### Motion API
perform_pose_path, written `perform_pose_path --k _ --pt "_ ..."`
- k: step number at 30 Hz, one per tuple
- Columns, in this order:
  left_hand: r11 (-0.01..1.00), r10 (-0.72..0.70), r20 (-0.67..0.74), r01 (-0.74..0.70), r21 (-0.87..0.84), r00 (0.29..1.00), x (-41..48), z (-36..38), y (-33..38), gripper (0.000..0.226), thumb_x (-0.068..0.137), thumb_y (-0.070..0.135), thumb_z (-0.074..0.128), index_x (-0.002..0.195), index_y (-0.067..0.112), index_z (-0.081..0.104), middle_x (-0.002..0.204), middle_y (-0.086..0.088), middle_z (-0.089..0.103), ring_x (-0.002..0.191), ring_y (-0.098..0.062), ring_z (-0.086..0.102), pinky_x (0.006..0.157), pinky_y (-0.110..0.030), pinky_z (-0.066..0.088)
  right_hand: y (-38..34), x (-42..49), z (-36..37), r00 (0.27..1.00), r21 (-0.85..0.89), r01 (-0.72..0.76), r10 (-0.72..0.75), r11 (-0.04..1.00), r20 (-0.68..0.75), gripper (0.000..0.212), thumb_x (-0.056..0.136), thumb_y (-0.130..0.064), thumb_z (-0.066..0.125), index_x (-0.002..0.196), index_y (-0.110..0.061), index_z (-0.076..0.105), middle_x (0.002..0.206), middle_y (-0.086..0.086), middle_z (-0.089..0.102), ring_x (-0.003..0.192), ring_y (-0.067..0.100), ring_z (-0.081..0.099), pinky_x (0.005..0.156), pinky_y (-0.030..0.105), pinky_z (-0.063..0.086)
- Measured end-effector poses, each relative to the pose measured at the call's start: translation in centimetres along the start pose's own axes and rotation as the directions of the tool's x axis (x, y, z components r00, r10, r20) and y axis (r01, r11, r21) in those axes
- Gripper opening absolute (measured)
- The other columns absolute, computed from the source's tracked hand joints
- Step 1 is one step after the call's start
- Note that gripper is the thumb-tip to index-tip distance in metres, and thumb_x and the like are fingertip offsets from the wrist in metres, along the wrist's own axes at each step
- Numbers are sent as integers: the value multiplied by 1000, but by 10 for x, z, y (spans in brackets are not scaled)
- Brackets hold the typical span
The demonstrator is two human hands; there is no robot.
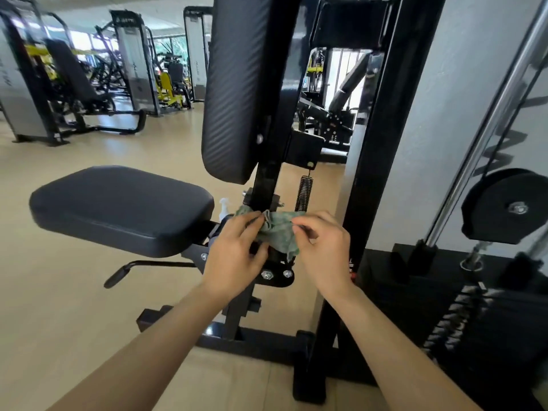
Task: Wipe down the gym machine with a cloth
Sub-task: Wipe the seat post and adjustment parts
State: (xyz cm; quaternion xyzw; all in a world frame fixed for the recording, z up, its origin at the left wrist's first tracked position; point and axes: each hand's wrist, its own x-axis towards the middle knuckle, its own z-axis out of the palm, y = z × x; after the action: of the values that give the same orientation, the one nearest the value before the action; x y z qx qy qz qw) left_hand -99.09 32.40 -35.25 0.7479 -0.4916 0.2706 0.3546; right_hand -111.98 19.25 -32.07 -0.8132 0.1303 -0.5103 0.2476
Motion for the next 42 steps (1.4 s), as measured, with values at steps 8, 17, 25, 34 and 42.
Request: perform_pose_path --k 8,17,25,34,42 --pt "938 -317 140 332 -98 938 -71 16 -42 15 84 18 80 98 16 76 94 4 71 83 -15 67 75 -33 56 36 -66 54 970 -135 33 1 990 245 15 85 0 74 96 -8 79 95 4 67 90 15 61 88 4 35" --pt "830 -496 334 551 -90 801 -98 50 -69 9 86 24 78 91 17 75 87 2 75 78 -18 70 72 -37 56 74 -95 88 920 -307 291 -176 906 352 16 79 5 76 94 -2 74 90 9 64 84 23 59 67 35 54" --pt "815 -458 655 578 41 600 -122 50 -104 9 83 20 77 84 13 72 84 -8 71 82 -27 65 75 -39 52 68 -128 99 820 -273 -88 225 958 527 15 81 -2 71 76 -16 70 80 -2 67 74 17 62 69 31 50" --pt "39 -287 906 949 -314 311 -136 34 -103 18 97 17 67 107 3 65 102 -11 71 104 -25 70 94 -39 58 47 -136 119 244 138 -969 721 205 648 9 92 4 65 93 -5 67 96 13 72 94 25 71 76 32 61" --pt "-31 -593 731 897 -440 338 -147 63 -113 7 89 6 75 86 4 69 90 -8 71 89 -19 70 73 -22 61 59 -142 142 218 297 -954 759 34 614 27 92 6 64 118 -1 64 110 18 71 91 24 72 69 27 62"
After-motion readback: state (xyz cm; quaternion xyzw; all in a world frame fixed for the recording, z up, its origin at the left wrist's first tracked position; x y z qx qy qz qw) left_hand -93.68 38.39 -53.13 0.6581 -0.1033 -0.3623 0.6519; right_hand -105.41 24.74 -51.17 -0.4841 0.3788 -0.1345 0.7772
